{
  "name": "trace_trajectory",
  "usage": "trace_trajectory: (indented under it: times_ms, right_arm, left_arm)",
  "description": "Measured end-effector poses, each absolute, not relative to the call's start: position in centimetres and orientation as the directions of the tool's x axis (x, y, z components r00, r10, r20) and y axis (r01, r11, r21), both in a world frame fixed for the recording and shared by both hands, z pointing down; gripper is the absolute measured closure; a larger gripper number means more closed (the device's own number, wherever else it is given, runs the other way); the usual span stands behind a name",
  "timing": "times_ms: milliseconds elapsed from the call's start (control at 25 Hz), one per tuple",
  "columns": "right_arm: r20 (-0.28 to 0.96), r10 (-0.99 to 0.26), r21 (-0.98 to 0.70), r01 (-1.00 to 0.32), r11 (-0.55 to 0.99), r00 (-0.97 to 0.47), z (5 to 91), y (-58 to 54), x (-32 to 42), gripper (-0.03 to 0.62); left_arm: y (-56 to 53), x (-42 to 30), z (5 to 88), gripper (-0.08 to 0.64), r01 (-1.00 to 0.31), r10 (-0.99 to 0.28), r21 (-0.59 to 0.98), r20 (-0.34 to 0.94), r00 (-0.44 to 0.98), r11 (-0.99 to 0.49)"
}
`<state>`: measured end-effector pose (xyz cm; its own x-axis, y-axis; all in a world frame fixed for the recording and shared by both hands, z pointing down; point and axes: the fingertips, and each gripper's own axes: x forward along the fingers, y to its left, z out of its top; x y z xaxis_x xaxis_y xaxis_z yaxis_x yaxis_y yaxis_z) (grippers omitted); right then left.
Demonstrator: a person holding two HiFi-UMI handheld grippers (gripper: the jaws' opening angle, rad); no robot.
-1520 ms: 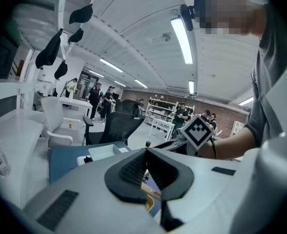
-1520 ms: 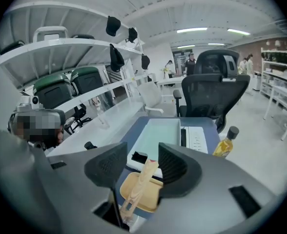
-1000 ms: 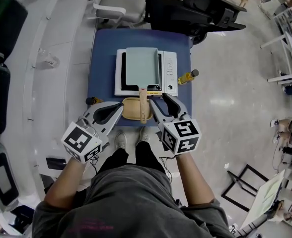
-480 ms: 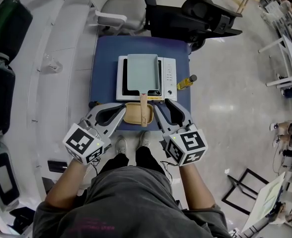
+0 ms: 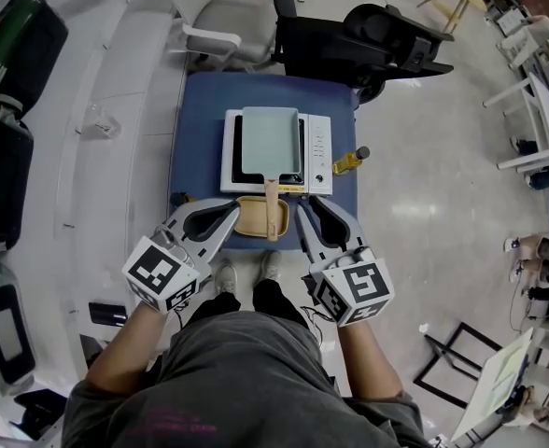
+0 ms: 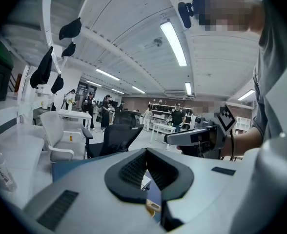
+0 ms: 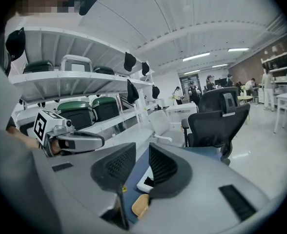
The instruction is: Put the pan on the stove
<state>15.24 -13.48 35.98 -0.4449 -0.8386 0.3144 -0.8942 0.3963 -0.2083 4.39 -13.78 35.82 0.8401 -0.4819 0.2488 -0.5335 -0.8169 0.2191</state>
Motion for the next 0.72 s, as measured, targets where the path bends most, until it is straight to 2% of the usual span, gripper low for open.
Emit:
trace_trajectory:
  times_ms: [720]
  right_arm:
    - [0.294,-0.83,-0.194,-0.88,0.434,-0.474,34.6,-14.0,13.1,0.566]
  left_arm:
    - [-14.6,3.6,35.7,0.558,-0.548,-0.502,0.23,0.23,0.834,-0.804]
